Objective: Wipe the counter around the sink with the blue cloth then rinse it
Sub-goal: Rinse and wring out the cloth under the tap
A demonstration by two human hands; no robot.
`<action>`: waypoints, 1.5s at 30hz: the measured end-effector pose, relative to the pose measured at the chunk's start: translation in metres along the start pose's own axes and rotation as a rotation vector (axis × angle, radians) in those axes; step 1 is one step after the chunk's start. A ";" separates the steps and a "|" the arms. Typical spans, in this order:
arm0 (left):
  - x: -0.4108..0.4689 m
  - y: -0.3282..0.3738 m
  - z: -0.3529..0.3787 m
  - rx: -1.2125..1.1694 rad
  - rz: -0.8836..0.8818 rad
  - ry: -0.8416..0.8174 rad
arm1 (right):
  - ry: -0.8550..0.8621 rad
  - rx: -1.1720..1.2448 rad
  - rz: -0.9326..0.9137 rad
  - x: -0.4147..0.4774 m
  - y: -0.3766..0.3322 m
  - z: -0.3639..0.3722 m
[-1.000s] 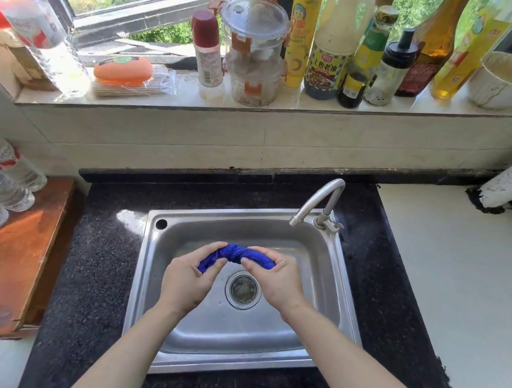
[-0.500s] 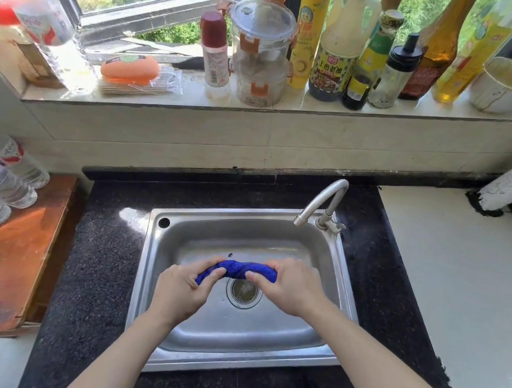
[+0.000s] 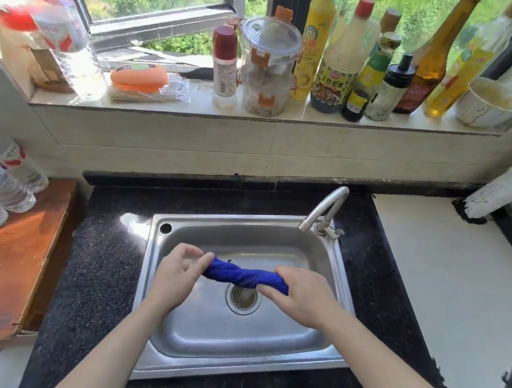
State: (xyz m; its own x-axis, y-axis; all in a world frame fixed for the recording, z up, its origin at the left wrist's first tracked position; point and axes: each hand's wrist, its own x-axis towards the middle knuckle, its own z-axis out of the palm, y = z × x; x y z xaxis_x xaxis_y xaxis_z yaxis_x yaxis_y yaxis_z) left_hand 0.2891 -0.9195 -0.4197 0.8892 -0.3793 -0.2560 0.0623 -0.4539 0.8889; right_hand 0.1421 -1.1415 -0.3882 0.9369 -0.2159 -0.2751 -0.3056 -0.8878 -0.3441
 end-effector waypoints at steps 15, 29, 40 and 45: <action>-0.023 0.034 0.012 0.424 0.297 -0.332 | 0.276 0.246 0.049 -0.027 -0.012 -0.015; -0.078 0.120 0.066 0.351 0.484 -0.032 | 0.221 0.693 -0.141 -0.055 0.028 -0.097; -0.175 0.166 0.065 -0.065 0.045 0.156 | 0.520 0.479 -0.512 -0.053 0.042 -0.097; -0.216 0.165 0.034 -0.165 0.056 0.374 | 0.248 0.261 -0.656 -0.069 0.010 -0.103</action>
State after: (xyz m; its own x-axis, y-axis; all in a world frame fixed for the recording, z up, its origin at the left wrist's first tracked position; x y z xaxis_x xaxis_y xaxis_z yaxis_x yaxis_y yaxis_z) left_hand 0.0921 -0.9405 -0.2306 0.9948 -0.0665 -0.0771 0.0542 -0.2943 0.9542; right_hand 0.0918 -1.1772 -0.2796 0.9419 0.2122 0.2603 0.3281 -0.7470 -0.5782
